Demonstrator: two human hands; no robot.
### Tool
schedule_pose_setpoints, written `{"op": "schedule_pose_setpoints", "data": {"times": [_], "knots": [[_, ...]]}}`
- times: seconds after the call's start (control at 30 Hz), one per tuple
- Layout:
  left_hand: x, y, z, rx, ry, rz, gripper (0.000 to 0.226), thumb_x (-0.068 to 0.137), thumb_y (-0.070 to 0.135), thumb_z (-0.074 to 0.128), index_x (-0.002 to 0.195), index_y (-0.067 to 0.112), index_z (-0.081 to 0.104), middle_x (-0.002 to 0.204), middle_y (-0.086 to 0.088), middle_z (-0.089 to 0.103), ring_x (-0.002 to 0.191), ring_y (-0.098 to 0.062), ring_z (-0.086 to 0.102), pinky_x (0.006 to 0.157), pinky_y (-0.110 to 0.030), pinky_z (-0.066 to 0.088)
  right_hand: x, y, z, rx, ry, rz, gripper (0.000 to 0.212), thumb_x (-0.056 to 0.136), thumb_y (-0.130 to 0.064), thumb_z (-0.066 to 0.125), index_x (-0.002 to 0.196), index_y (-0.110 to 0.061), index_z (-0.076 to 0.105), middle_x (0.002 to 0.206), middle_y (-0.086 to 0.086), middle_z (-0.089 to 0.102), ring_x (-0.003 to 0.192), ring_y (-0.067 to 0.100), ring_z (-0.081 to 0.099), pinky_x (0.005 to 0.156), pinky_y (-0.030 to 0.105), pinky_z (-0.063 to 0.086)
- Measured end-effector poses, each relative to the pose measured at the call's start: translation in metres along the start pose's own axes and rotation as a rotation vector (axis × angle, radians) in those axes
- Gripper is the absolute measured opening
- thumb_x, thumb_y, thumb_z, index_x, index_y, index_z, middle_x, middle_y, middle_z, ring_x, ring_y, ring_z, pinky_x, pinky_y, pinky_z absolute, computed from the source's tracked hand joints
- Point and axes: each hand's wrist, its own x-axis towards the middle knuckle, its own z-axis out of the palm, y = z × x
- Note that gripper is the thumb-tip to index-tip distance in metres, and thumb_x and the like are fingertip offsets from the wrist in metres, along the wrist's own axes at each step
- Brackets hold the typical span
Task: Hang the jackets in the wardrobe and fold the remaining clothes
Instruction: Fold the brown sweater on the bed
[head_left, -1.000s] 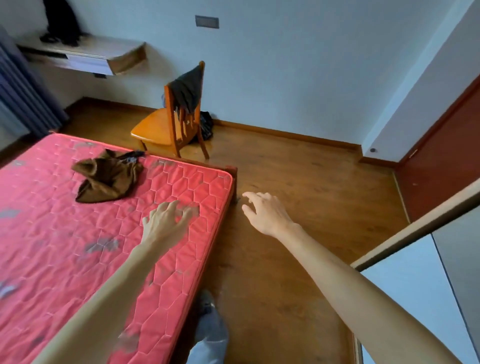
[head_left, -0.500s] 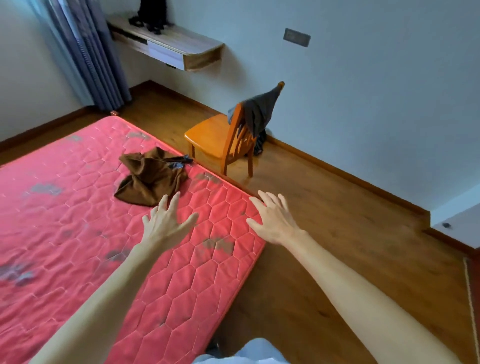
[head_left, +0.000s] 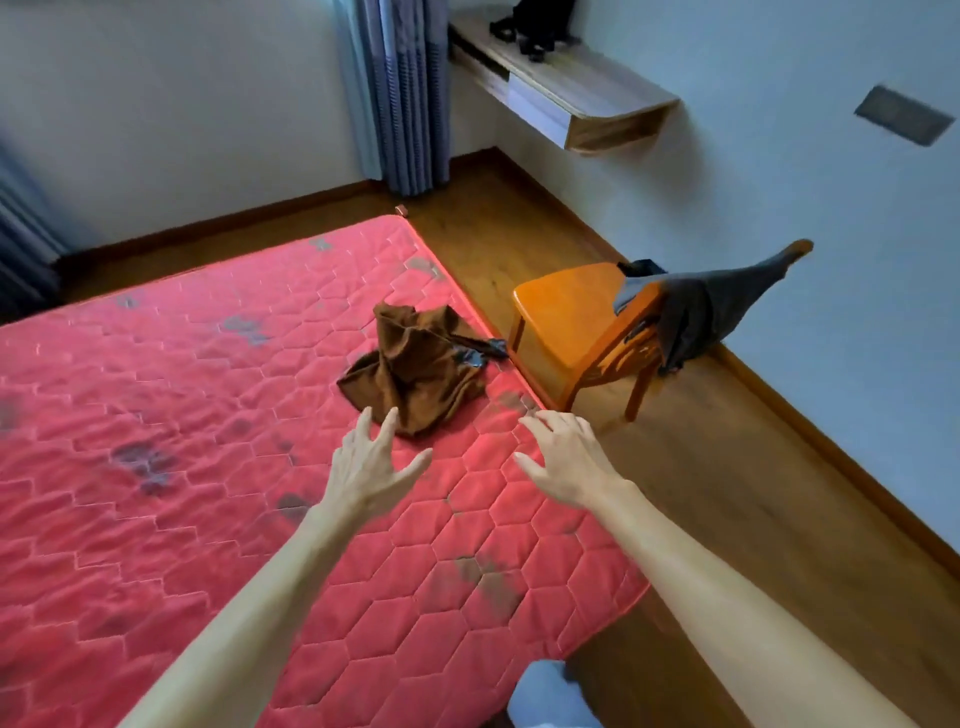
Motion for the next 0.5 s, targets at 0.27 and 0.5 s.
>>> {"op": "schedule_pose_setpoints", "data": {"times": [0.27, 0.5], "knots": [[0.086, 0.046, 0.021, -0.063, -0.055, -0.112, 0.084, 0.089, 0.071, 0.046, 0.158, 0.03, 0.019, 0.167, -0.013, 0.006, 0.149, -0.034, 0.023, 0.118, -0.047, 0.026, 0.115, 0.064, 0.004, 0.011, -0.127, -0.101, 0.054, 0.099, -0.046, 0.047, 0.146, -0.019, 0.044, 0.149, 0.005, 0.045, 0.141, 0.023, 0.037, 0.118, 0.039, 0.02], [0.17, 0.032, 0.096, -0.234, -0.096, -0.278, 0.068, 0.097, 0.064, 0.035, 0.156, 0.03, 0.026, 0.166, -0.006, 0.013, 0.151, -0.026, 0.02, 0.121, -0.04, 0.02, 0.227, 0.084, 0.105, 0.014, -0.306, -0.094, 0.05, 0.101, -0.045, 0.041, 0.146, -0.022, 0.042, 0.148, 0.005, 0.046, 0.137, 0.025, 0.04, 0.114, 0.039, 0.03]]}}
